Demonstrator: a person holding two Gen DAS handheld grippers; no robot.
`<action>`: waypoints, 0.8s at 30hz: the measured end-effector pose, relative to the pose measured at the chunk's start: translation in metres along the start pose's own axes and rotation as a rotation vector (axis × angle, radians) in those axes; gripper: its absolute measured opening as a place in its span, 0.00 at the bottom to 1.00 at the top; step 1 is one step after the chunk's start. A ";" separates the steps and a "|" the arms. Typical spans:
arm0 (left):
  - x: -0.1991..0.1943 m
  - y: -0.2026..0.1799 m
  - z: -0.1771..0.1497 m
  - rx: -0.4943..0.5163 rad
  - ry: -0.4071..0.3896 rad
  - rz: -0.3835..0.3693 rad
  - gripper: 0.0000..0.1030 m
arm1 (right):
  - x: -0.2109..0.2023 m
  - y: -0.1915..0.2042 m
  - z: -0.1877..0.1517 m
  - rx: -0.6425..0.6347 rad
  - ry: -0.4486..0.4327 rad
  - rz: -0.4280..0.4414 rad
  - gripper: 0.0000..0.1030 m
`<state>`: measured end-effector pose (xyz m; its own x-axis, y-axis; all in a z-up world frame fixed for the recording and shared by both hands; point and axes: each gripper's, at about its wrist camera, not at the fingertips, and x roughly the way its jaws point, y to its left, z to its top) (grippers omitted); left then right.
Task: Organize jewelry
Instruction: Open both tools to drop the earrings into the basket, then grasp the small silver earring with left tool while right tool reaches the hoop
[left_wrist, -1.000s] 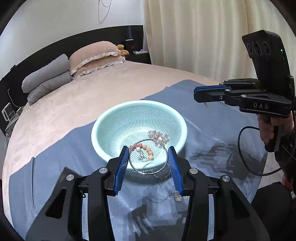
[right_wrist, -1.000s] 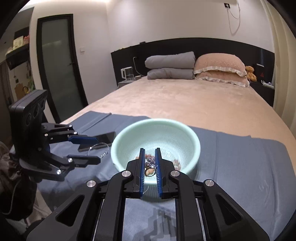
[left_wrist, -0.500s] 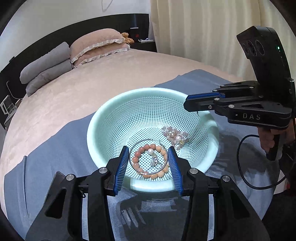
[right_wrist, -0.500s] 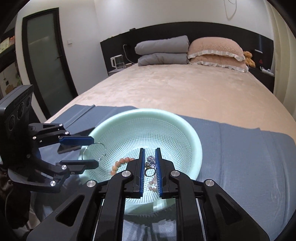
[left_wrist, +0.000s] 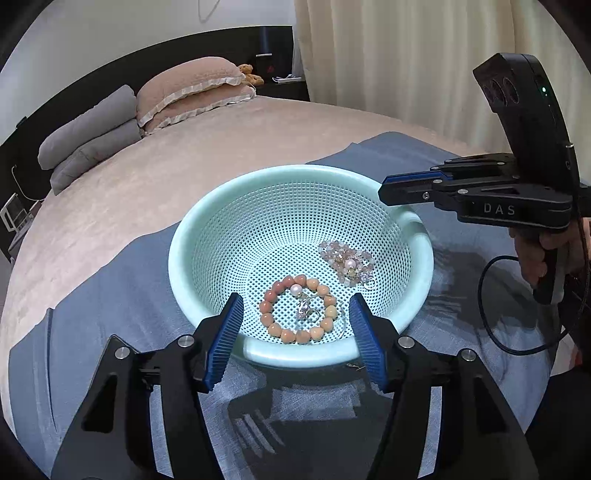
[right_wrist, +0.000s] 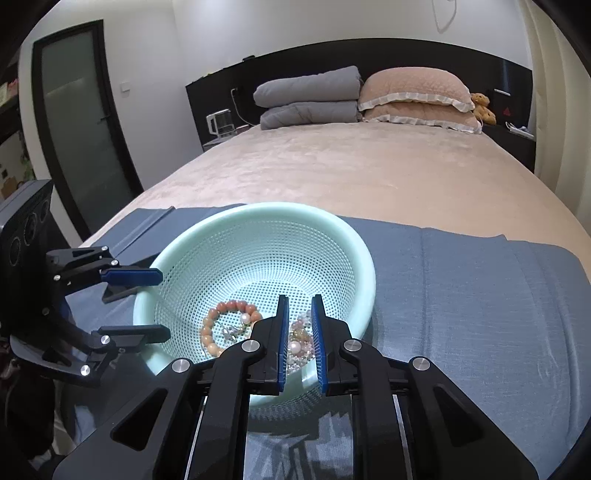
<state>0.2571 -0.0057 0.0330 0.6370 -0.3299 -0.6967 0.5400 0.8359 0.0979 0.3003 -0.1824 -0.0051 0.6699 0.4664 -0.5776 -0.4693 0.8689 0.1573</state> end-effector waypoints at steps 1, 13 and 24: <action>-0.003 0.000 -0.002 0.003 0.000 -0.001 0.59 | -0.004 0.001 -0.002 -0.005 -0.007 0.007 0.14; -0.032 -0.033 -0.049 0.045 -0.020 -0.082 0.70 | -0.041 0.023 -0.043 -0.105 0.000 0.085 0.43; -0.002 -0.062 -0.076 0.089 0.057 -0.179 0.67 | -0.009 0.032 -0.077 -0.080 0.136 0.114 0.46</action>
<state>0.1804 -0.0236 -0.0261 0.4955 -0.4421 -0.7477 0.6899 0.7233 0.0296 0.2355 -0.1716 -0.0566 0.5285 0.5294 -0.6636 -0.5856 0.7933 0.1665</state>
